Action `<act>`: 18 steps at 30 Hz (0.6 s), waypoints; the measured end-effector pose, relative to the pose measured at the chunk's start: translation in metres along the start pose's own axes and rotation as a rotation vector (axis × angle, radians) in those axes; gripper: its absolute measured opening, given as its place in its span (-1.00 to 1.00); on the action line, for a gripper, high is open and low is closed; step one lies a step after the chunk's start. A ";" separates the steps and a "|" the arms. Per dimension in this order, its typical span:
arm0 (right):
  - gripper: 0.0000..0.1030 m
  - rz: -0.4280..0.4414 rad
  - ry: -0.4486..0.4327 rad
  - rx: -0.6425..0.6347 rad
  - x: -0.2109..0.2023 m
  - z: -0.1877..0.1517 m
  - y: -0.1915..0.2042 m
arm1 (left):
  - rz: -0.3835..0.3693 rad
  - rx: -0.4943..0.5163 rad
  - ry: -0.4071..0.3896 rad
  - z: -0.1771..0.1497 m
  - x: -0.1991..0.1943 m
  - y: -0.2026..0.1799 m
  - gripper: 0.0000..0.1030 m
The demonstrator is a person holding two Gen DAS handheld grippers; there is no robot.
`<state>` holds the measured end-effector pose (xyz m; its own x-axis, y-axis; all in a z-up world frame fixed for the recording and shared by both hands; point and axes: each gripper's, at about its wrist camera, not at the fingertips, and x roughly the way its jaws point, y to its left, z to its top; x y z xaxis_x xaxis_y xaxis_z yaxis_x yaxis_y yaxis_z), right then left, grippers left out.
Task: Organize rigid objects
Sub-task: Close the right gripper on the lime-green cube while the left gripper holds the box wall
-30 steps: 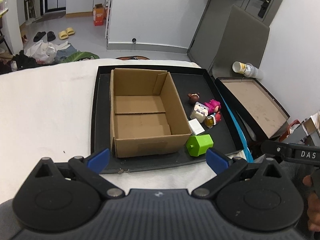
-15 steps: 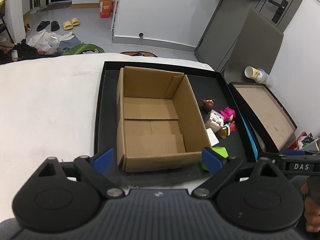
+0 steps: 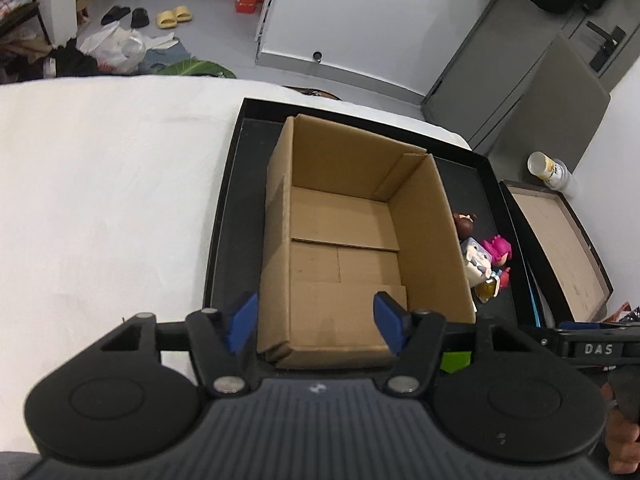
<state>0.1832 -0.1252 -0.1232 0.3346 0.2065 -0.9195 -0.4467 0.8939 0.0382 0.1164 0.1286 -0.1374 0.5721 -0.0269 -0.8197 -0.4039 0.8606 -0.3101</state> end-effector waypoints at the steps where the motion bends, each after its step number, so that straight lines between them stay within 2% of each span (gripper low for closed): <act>1: 0.85 0.004 0.011 0.008 0.004 0.002 -0.001 | 0.000 -0.004 0.006 0.001 0.002 0.001 0.21; 6: 0.65 0.071 0.080 0.080 0.027 0.005 -0.010 | -0.006 -0.022 0.022 0.003 0.011 0.005 0.11; 8: 0.52 0.095 0.106 0.096 0.034 0.003 -0.013 | -0.006 -0.034 0.028 0.004 0.013 0.007 0.00; 14: 0.50 0.089 0.125 0.117 0.049 0.004 -0.016 | -0.016 -0.077 0.060 0.006 0.024 0.020 -0.22; 18: 0.42 0.074 0.141 0.103 0.057 0.003 -0.014 | -0.045 -0.113 0.087 0.006 0.030 0.029 -0.27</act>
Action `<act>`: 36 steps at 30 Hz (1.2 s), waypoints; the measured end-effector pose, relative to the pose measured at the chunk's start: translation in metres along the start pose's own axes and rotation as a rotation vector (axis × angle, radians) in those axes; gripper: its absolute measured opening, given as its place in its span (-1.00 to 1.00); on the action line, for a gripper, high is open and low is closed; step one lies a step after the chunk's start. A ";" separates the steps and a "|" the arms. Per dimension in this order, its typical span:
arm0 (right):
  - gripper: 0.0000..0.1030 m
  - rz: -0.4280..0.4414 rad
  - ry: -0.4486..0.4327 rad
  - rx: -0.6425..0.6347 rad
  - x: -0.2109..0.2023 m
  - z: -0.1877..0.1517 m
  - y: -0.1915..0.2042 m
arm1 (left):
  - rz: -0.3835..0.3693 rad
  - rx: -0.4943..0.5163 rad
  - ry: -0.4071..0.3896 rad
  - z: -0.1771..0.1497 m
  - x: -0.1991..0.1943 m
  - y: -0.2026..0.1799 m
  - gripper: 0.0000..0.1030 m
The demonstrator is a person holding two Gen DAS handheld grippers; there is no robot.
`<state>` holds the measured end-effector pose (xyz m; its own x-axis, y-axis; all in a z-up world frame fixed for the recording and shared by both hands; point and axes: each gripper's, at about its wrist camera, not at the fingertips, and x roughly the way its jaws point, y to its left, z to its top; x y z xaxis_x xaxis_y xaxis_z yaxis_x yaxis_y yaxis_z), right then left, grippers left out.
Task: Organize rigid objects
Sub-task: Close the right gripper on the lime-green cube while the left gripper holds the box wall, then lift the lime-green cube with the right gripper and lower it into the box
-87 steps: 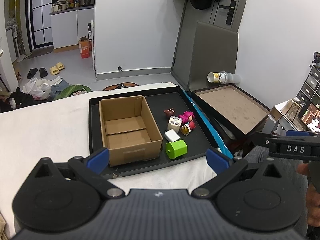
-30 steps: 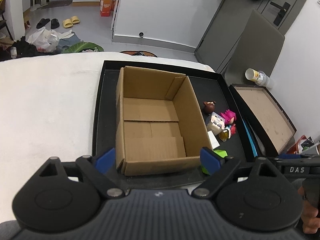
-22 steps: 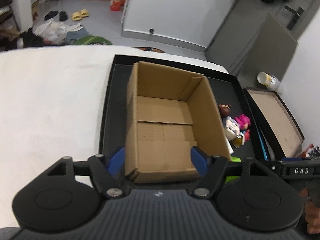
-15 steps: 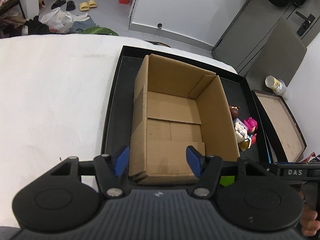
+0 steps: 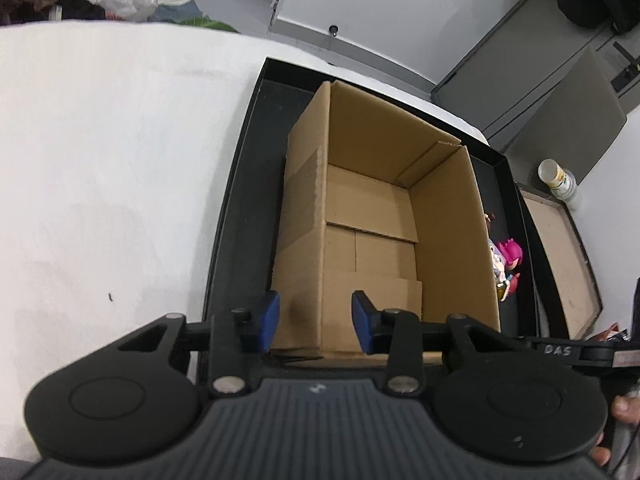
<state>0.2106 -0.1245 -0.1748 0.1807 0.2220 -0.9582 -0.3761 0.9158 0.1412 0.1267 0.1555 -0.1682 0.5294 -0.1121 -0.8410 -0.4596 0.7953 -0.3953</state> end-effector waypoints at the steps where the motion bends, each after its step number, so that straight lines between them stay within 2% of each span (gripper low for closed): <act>1: 0.34 -0.001 0.001 -0.002 0.001 0.000 0.000 | 0.002 -0.005 0.005 0.000 0.001 0.001 -0.28; 4: 0.17 -0.003 0.007 -0.012 0.003 -0.001 0.001 | -0.019 -0.031 0.011 0.000 0.004 0.006 -0.37; 5: 0.00 -0.009 0.011 -0.021 0.004 -0.002 0.002 | -0.027 -0.042 0.013 0.000 0.005 0.009 -0.42; 6: -0.02 -0.013 0.011 -0.026 0.005 -0.003 0.004 | -0.030 -0.050 0.013 0.000 0.006 0.010 -0.46; 8: -0.03 -0.015 -0.005 -0.027 0.004 -0.005 0.004 | -0.026 -0.051 0.004 0.000 0.006 0.012 -0.58; 13: -0.04 -0.012 -0.023 -0.011 -0.004 -0.004 0.005 | -0.035 -0.062 -0.014 -0.004 0.005 0.015 -0.58; 22: -0.04 -0.002 -0.056 0.024 -0.021 0.001 0.003 | -0.043 -0.048 -0.001 -0.002 0.002 0.013 -0.58; 36: -0.03 -0.066 -0.160 -0.071 -0.062 0.034 0.034 | -0.051 -0.016 0.027 0.000 0.005 0.011 -0.58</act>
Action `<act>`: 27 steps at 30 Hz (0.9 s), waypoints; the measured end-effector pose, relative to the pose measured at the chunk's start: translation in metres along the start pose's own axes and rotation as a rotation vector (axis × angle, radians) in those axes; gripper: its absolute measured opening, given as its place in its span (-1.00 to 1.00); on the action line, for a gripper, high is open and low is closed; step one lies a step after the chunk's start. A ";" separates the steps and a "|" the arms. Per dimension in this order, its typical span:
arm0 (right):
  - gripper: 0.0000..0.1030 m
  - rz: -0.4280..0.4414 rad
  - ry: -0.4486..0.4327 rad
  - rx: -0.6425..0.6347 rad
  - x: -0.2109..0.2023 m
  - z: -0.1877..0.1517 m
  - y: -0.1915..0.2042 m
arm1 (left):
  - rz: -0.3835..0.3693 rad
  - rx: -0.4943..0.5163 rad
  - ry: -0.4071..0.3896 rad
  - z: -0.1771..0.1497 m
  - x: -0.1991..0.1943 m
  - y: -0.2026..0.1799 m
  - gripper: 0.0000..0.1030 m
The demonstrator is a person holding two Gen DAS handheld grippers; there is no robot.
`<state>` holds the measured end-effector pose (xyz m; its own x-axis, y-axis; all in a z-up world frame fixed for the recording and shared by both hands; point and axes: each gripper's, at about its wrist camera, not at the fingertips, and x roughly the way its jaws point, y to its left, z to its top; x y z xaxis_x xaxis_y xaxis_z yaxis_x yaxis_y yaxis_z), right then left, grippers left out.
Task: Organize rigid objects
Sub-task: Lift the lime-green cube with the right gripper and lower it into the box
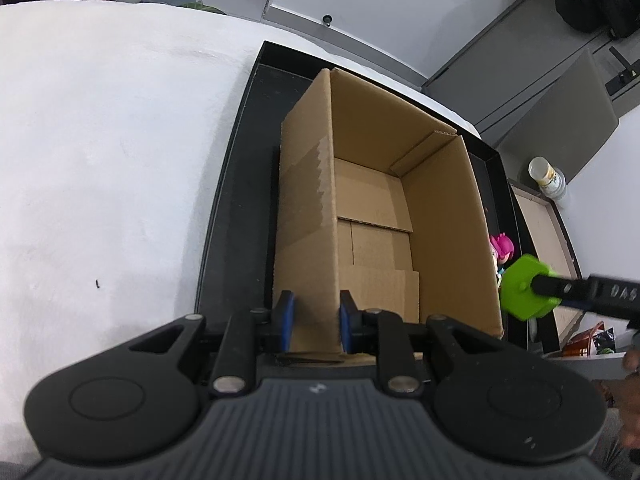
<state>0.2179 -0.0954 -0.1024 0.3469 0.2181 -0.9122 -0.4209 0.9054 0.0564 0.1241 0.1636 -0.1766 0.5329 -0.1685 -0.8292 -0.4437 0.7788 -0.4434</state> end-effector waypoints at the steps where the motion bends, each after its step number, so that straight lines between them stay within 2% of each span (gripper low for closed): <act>1: -0.03 -0.006 -0.006 -0.008 -0.002 0.002 0.003 | -0.001 -0.002 0.000 0.000 0.000 0.001 -0.58; 18: -0.03 -0.020 -0.103 -0.135 -0.020 0.052 0.069 | -0.010 -0.016 -0.001 -0.001 0.000 0.005 -0.58; 27: -0.03 -0.011 -0.097 -0.197 -0.003 0.059 0.111 | -0.025 -0.009 -0.007 -0.003 0.000 0.009 -0.58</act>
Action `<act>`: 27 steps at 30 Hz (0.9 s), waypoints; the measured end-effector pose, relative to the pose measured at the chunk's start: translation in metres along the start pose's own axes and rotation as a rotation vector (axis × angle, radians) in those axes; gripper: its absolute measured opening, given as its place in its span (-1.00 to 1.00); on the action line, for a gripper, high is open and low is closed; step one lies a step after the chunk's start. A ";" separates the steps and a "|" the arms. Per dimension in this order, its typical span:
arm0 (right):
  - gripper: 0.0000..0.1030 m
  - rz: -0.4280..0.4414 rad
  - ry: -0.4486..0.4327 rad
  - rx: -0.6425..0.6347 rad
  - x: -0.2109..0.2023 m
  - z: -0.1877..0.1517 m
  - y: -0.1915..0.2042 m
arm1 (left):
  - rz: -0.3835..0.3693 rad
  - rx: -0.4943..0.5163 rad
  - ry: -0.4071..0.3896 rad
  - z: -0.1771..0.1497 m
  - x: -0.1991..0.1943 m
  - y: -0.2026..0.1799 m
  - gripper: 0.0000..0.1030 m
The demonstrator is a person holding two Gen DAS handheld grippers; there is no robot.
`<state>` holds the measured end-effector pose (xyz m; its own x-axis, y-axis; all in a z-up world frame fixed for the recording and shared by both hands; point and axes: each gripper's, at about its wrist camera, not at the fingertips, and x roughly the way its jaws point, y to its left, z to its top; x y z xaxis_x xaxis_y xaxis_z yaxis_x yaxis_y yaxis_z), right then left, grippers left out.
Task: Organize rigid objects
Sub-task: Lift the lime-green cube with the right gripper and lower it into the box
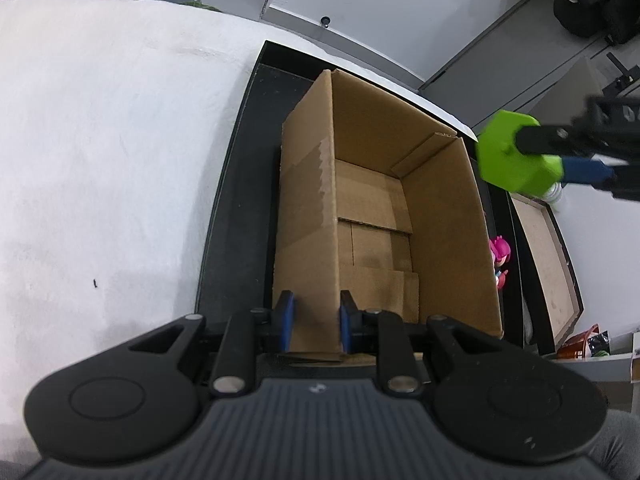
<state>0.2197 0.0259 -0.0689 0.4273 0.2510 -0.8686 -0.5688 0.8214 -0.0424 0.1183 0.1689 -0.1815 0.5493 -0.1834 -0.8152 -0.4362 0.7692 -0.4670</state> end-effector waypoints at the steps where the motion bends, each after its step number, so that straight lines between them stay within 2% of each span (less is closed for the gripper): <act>1: -0.03 0.000 0.002 -0.008 0.003 0.001 0.004 | -0.005 -0.008 -0.001 0.000 0.000 0.001 -0.58; 12: -0.03 0.044 0.041 -0.012 0.040 -0.001 0.028 | -0.032 -0.039 -0.017 -0.003 -0.004 0.009 -0.57; 21: -0.03 0.039 0.056 -0.045 0.066 -0.009 0.043 | -0.035 -0.048 -0.014 -0.002 -0.006 0.011 -0.57; 27: -0.02 0.053 0.062 -0.019 0.082 -0.012 0.043 | -0.035 -0.055 -0.017 -0.003 -0.006 0.012 -0.56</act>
<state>0.2220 0.0761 -0.1480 0.3522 0.2618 -0.8986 -0.6033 0.7975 -0.0041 0.1082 0.1775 -0.1832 0.5768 -0.1984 -0.7924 -0.4549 0.7277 -0.5134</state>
